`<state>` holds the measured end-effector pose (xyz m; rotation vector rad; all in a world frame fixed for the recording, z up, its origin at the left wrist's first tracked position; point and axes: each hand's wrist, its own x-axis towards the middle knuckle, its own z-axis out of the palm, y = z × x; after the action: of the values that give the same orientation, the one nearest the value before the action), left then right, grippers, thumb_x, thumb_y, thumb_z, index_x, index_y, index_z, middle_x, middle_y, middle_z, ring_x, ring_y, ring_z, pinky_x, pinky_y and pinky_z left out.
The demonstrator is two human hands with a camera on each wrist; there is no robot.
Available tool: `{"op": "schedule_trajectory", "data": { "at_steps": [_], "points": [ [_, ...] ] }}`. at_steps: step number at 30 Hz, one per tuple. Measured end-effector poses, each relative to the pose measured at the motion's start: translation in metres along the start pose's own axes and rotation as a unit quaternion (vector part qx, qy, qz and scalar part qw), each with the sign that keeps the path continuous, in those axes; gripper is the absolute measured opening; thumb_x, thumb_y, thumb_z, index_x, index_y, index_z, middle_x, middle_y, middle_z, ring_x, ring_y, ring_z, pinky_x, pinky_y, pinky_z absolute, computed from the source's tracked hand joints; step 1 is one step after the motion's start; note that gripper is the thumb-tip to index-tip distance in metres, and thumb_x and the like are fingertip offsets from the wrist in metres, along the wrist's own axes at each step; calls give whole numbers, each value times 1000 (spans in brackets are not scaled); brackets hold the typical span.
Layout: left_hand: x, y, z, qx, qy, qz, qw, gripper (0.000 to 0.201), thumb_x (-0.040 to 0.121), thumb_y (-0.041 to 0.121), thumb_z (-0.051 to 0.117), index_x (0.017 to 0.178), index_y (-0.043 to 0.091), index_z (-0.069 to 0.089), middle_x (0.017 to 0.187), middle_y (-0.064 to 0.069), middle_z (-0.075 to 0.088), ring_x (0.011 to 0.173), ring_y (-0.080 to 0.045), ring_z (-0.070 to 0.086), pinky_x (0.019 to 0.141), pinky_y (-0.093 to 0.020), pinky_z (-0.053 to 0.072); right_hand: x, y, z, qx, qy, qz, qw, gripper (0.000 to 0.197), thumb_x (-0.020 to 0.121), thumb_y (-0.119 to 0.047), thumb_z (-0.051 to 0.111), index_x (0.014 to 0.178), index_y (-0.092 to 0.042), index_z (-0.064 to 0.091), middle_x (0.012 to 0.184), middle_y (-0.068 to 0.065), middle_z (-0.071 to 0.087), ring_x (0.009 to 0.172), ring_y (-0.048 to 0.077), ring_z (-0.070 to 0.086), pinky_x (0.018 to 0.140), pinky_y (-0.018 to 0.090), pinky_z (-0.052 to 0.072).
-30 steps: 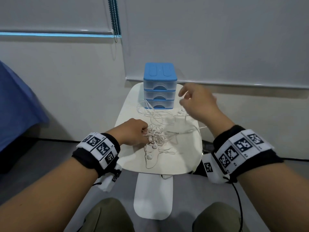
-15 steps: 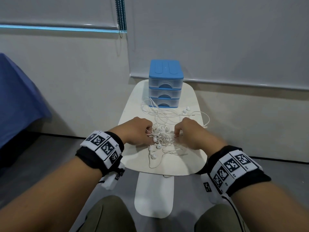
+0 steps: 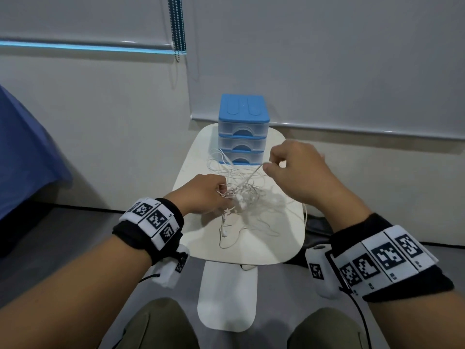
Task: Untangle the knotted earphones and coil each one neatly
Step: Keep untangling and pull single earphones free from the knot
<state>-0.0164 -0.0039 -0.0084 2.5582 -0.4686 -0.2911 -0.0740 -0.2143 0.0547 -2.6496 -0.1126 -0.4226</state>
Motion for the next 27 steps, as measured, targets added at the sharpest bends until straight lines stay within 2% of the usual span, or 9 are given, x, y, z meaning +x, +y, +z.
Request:
{"op": "schedule_trajectory", "data": {
  "at_steps": [4, 6, 7, 10, 13, 18, 21, 25, 27],
  "points": [
    [-3, 3, -13, -77, 54, 14, 995, 22, 86, 33, 81, 84, 23, 61, 96, 5, 67, 86, -18, 60, 71, -30, 42, 0, -7, -20, 126, 78, -10, 989, 23, 80, -15, 58, 68, 3, 51, 70, 23, 59, 70, 38, 60, 61, 41, 48],
    [-9, 6, -22, -157, 82, 26, 984, 21, 86, 25, 82, 82, 22, 62, 96, 8, 71, 87, -18, 67, 76, -31, 46, -1, -9, -28, 200, 90, 2, 976, 27, 81, -12, 59, 64, 2, 45, 57, 19, 47, 61, 40, 56, 52, 41, 52],
    [-12, 8, -25, -209, 85, 40, 973, 22, 85, 18, 81, 79, 22, 61, 100, 6, 74, 91, -18, 71, 81, -33, 49, -2, -9, -32, 236, 82, 10, 968, 29, 81, -12, 61, 60, -1, 44, 54, 12, 39, 53, 33, 51, 46, 35, 51],
    [-25, 18, -32, -335, 97, 91, 933, 29, 85, 3, 74, 73, 21, 55, 118, 2, 76, 108, -18, 72, 93, -37, 52, -5, -8, -39, 333, -8, 25, 943, 26, 79, -21, 60, 57, -14, 49, 54, 5, 30, 43, 18, 32, 47, 29, 44],
    [-36, 27, -29, -402, 103, 95, 905, 25, 92, 9, 68, 76, 17, 50, 107, 2, 78, 96, -14, 69, 78, -34, 45, -10, -1, -37, 361, -90, 57, 926, 34, 97, -27, 61, 68, -9, 56, 48, -2, 26, 43, 16, 23, 50, 32, 47],
    [-49, 35, -8, -459, 96, 57, 882, 20, 105, 12, 53, 86, 13, 48, 97, -9, 79, 70, -16, 67, 59, -23, 47, -17, 9, -22, 325, -150, 67, 931, 32, 99, -23, 65, 72, -4, 67, 44, -4, 33, 39, 13, 32, 56, 36, 53],
    [-49, 31, 4, -451, 87, 52, 887, 16, 106, 18, 53, 90, 15, 52, 101, -24, 75, 76, -25, 63, 62, -31, 44, -20, 11, -16, 319, -178, 65, 928, 28, 98, -17, 65, 72, -7, 66, 45, -10, 46, 41, 12, 37, 61, 37, 56],
    [-49, 28, 8, -453, 85, 44, 887, 16, 103, 22, 58, 88, 19, 55, 84, -14, 70, 71, -25, 57, 61, -35, 35, -20, 11, -16, 322, -161, 65, 931, 26, 98, -13, 63, 73, -6, 64, 56, -1, 46, 46, 14, 41, 59, 35, 56],
    [-51, 31, 5, -455, 69, 54, 886, 15, 99, 23, 62, 87, 22, 55, 85, -20, 71, 75, -28, 58, 59, -34, 36, -20, 10, -16, 333, -135, 72, 930, 24, 99, -13, 60, 76, -6, 62, 63, 6, 47, 49, 15, 43, 58, 34, 55]
  ]
}}
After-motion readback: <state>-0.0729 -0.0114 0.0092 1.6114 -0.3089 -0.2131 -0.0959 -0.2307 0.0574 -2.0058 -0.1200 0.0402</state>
